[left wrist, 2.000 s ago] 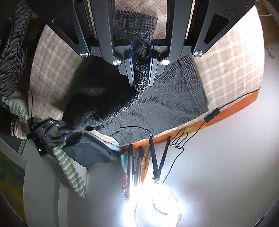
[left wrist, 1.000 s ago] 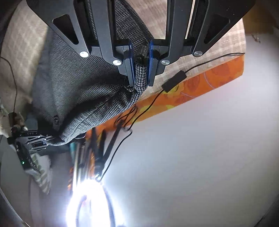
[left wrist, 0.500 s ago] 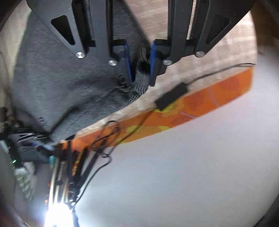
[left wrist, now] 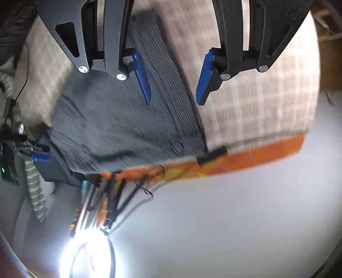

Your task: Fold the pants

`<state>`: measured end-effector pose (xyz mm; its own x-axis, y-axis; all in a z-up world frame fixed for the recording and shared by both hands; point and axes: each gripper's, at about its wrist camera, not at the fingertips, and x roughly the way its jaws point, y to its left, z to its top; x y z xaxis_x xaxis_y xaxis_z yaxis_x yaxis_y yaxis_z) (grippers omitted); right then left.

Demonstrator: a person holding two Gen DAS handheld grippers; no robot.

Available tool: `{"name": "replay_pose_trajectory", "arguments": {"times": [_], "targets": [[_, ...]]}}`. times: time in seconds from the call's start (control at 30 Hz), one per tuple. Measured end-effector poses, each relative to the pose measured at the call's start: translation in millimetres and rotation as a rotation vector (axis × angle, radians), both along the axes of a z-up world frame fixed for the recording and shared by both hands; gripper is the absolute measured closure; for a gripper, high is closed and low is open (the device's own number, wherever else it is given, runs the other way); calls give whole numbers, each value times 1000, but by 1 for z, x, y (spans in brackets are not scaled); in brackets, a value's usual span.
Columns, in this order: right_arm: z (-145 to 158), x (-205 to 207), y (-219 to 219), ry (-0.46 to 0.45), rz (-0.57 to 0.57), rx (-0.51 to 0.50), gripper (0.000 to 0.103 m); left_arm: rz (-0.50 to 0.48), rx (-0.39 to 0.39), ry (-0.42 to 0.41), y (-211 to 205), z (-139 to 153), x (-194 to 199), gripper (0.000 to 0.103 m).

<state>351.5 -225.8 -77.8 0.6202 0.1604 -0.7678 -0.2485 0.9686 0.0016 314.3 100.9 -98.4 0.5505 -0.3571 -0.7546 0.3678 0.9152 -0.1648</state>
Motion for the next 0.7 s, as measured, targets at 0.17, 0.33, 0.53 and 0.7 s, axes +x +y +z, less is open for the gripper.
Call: {"name": "replay_pose_trajectory", "arguments": {"times": [0.17, 0.33, 0.53, 0.7], "targets": [[-16, -55, 44, 72, 85, 124, 30, 44, -30, 61, 6, -10, -25, 61], [-54, -76, 83, 197, 109, 262, 30, 110, -141, 132, 16, -26, -38, 61], [-101, -63, 105, 322, 88, 379, 30, 159, -252, 191, 13, -42, -43, 63], [-113, -50, 124, 318, 111, 387, 23, 202, -315, 185, 14, -49, -46, 75]]}}
